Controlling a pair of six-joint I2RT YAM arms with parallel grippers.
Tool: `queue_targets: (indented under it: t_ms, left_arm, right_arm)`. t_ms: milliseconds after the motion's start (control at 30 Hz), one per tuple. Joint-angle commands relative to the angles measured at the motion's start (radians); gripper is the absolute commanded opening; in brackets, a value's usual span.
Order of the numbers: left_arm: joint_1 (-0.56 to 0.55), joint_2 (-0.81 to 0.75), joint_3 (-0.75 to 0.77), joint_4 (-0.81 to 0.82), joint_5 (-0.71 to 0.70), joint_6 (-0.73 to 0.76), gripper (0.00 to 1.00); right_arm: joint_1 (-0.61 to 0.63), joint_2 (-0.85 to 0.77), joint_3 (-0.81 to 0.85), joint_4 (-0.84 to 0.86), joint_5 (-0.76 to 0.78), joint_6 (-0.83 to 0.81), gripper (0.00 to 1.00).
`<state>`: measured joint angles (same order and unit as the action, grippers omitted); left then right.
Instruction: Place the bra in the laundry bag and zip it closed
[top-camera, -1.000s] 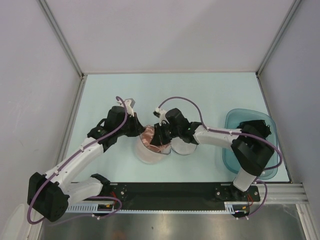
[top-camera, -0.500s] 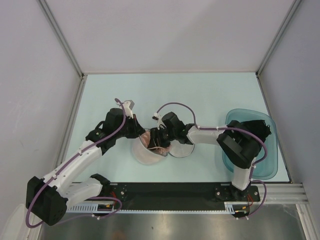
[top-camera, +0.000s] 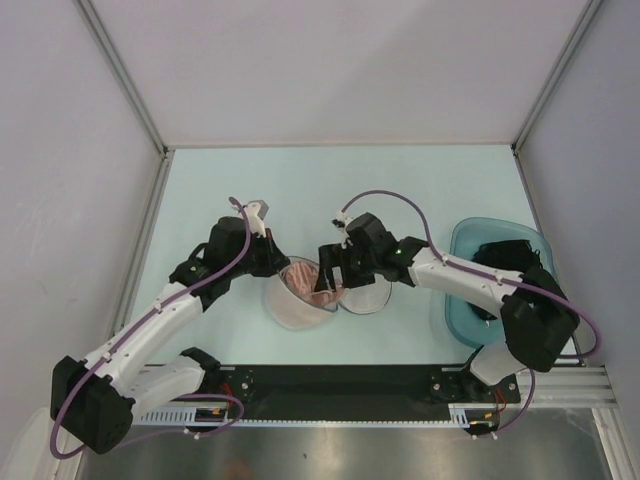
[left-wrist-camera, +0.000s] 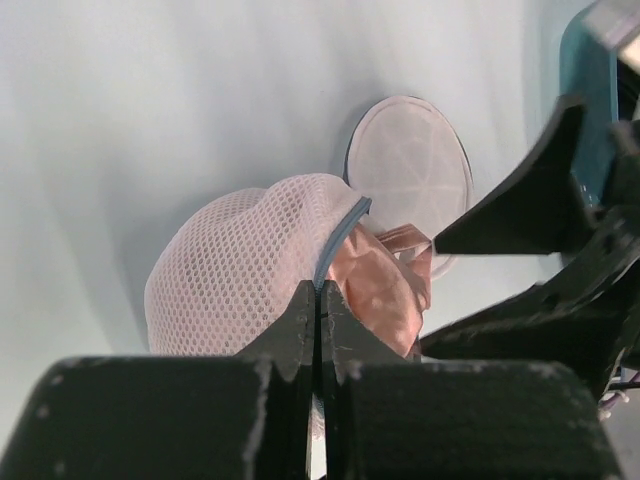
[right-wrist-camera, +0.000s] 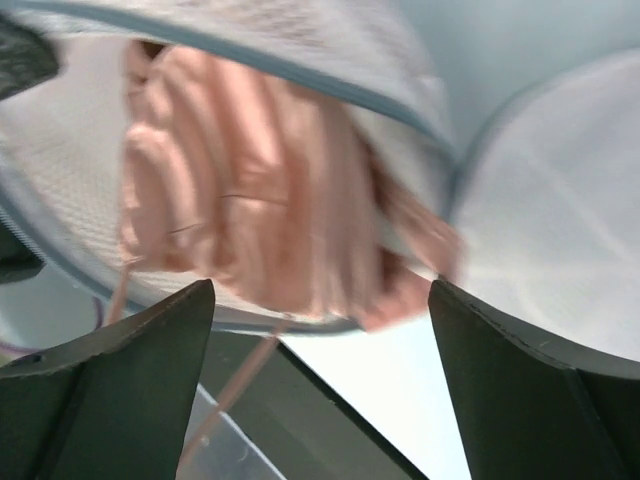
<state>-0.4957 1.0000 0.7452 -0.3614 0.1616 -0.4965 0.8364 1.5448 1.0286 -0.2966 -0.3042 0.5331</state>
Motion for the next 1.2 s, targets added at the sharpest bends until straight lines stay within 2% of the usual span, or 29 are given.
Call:
queue_targets:
  t_ms: [0, 67, 200, 267, 367, 433, 500, 567, 667, 800, 867, 933, 967, 1133, 1167]
  left_arm:
    - [0.005, -0.028, 0.003, 0.007, 0.016, 0.032, 0.00]
    - [0.005, -0.027, 0.008, -0.001, 0.016, 0.036, 0.00]
    - [0.006, -0.035, 0.034, -0.034, -0.011, 0.056, 0.45]
    - [0.005, -0.043, 0.068, -0.065, -0.025, 0.073, 0.56]
    - [0.002, -0.063, 0.127, -0.103, -0.054, 0.084, 0.59]
    - [-0.010, -0.081, 0.166, -0.111, -0.073, 0.081, 0.59]
    - [-0.043, -0.093, 0.201, -0.119, -0.079, 0.072, 0.52]
    - [-0.094, -0.089, 0.217, -0.123, -0.080, 0.050, 0.42]
    - [-0.182, -0.080, 0.233, -0.119, -0.103, 0.021, 0.37]
    - [-0.288, 0.012, 0.237, -0.106, -0.094, 0.004, 0.30]
    - [-0.331, 0.049, 0.235, -0.106, -0.099, 0.003, 0.27]
    - [-0.346, 0.101, 0.224, -0.105, -0.105, -0.002, 0.24]
    - [-0.356, 0.115, 0.218, -0.093, -0.109, -0.002, 0.23]
    - [-0.360, 0.228, 0.204, -0.060, -0.122, 0.013, 0.20]
    - [-0.360, 0.245, 0.206, -0.048, -0.134, 0.019, 0.20]
  right_arm:
    - [-0.069, -0.123, -0.019, -0.173, 0.234, -0.012, 0.95]
    - [-0.124, -0.173, -0.086, -0.170, 0.276, 0.046, 0.94]
    - [-0.227, -0.242, -0.185, -0.159, 0.376, 0.111, 0.92]
    - [-0.240, -0.270, -0.225, -0.153, 0.413, 0.126, 0.91]
    - [-0.266, -0.264, -0.274, -0.122, 0.421, 0.165, 0.87]
    - [-0.281, -0.249, -0.292, -0.078, 0.407, 0.192, 0.80]
    - [-0.280, -0.213, -0.306, -0.053, 0.409, 0.232, 0.74]
    - [-0.257, -0.183, -0.300, -0.044, 0.456, 0.248, 0.72]
    - [-0.211, -0.123, -0.285, -0.027, 0.507, 0.272, 0.70]
    - [-0.178, -0.023, -0.269, -0.007, 0.563, 0.312, 0.67]
    - [-0.165, 0.003, -0.265, -0.001, 0.593, 0.332, 0.61]
    - [-0.158, 0.023, -0.262, 0.004, 0.609, 0.343, 0.58]
    - [-0.149, 0.026, -0.260, 0.004, 0.617, 0.350, 0.46]
    - [-0.141, 0.014, -0.282, 0.007, 0.649, 0.370, 0.24]
    - [-0.143, 0.000, -0.294, 0.011, 0.651, 0.376, 0.15]
